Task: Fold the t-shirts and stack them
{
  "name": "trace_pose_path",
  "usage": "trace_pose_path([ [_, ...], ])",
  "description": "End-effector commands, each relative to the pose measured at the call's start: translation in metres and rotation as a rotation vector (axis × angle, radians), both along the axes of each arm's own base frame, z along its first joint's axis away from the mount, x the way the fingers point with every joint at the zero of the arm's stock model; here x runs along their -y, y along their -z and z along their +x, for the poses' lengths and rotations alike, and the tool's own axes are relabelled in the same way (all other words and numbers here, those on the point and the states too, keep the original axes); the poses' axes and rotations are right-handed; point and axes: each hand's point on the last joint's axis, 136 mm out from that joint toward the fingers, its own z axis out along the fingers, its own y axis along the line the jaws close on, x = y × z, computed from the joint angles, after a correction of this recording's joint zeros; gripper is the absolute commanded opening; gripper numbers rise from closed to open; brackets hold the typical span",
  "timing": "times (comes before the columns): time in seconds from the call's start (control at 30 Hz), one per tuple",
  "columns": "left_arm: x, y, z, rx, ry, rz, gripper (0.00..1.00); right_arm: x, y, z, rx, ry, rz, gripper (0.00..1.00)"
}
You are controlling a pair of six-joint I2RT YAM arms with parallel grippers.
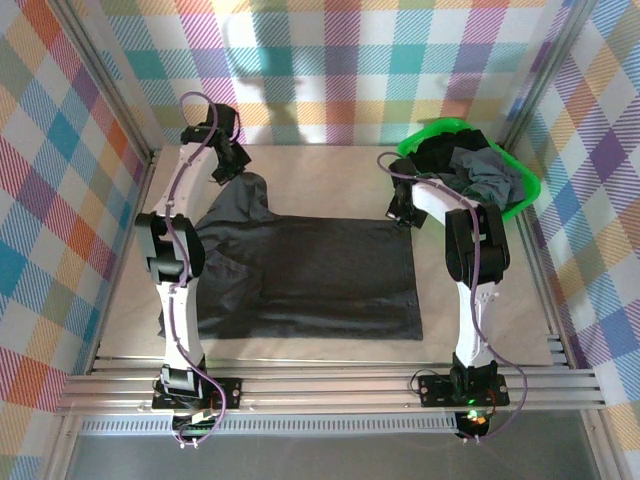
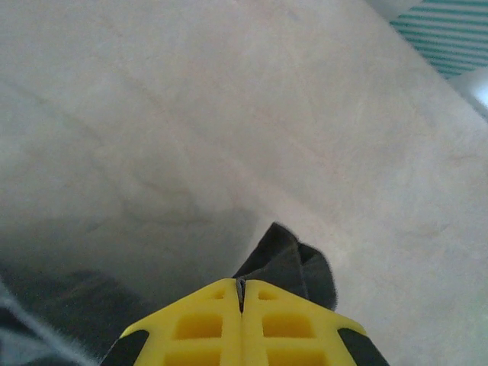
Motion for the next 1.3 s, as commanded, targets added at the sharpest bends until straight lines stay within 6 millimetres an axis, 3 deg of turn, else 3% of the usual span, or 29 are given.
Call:
trace_pose_path([
  [0.0, -0.012, -0.044, -0.039, 0.039, -0.039, 0.016, 0.00, -0.010, -0.039, 0.002, 0.106, -0.119, 0.000, 0.00],
  [0.3, -0.070, -0.059, -0.178, 0.000, -0.216, 0.144, 0.00, -0.019, -0.083, -0.046, 0.180, -0.209, 0.000, 0.00],
  [0.43, -0.092, -0.058, -0.235, -0.007, -0.277, 0.207, 0.00, -0.008, -0.078, -0.084, 0.099, -0.152, 0.002, 0.00],
  [0.7, -0.109, -0.015, -0.335, -0.115, -0.394, 0.244, 0.00, 0.004, -0.050, -0.158, -0.059, -0.135, 0.031, 0.00],
  [0.93, -0.103, 0.031, -0.375, -0.210, -0.436, 0.189, 0.00, 0.001, -0.017, -0.195, -0.232, -0.123, 0.077, 0.00],
  [1.27, -0.101, 0.044, -0.380, -0.249, -0.434, 0.188, 0.00, 0.005, -0.017, -0.206, -0.257, -0.105, 0.070, 0.00],
])
